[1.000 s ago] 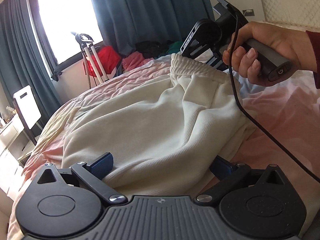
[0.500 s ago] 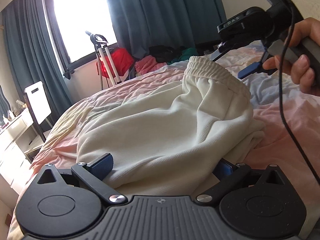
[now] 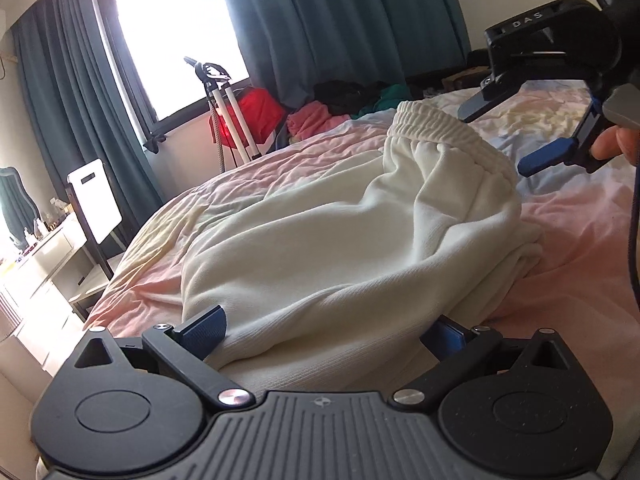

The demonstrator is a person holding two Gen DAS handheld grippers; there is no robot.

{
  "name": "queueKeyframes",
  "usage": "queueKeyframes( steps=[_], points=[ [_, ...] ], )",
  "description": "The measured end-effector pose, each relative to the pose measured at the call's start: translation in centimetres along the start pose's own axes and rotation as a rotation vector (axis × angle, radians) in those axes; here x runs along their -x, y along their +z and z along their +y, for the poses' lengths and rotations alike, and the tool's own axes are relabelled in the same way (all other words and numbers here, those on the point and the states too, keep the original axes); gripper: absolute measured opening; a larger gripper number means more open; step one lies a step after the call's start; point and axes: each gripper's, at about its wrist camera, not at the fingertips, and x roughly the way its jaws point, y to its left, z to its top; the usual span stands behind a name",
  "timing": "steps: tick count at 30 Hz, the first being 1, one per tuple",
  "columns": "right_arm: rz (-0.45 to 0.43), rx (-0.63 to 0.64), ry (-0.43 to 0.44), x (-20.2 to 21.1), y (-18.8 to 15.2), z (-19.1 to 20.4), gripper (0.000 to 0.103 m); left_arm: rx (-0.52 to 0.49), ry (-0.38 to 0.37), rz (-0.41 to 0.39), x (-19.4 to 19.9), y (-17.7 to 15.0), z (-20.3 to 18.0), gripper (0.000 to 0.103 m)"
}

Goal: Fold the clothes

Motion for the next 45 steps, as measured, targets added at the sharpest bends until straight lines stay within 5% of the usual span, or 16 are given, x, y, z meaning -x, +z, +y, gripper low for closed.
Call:
queueKeyframes(
  steps=[8, 13, 16, 20, 24, 28, 30, 43, 45],
  points=[
    [0.037, -0.016, -0.015, -2.2, -0.7, -0.6, 0.088, 0.024, 0.061, 0.024, -0.4, 0.0, 0.6, 0.103],
    [0.072, -0.108, -0.08, -3.9, -0.6, -2.6, 0.088, 0.212, 0.126, 0.071, -0.7, -0.3, 3.9, 0.103],
    [0.065, -0.142, -0.037, -4.7, -0.5, -3.1, 0.087, 0.354, 0.136, 0.075, -0.4, -0.6, 6.2, 0.103],
    [0.001, 0.011, -0.025, -3.6, -0.6, -0.9, 0.051, 0.441, 0.164, 0.051, 0.7, -0.8, 7.7, 0.103],
    [-0.012, 0.038, 0.004, -1.7, -1.1, -0.5, 0.047, 0.461, 0.197, 0.083, 0.9, -1.2, 8.4, 0.103],
    [0.053, 0.019, -0.08, -2.6, -1.4, -1.7, 0.059, 0.455, 0.182, 0.149, 0.5, -1.6, 8.1, 0.103],
    [0.07, -0.002, -0.112, -3.0, -1.4, -2.3, 0.085, 0.483, 0.166, 0.165, 0.5, -1.8, 8.3, 0.103],
    [0.219, 0.064, -0.022, -7.2, -2.4, -1.3, 0.093, 0.531, 0.138, 0.185, 0.1, -2.0, 9.1, 0.103],
    [0.212, 0.114, -0.043, -7.0, -2.5, -0.6, 0.078, 0.539, 0.129, 0.182, 0.1, -1.9, 9.2, 0.103]
  ],
)
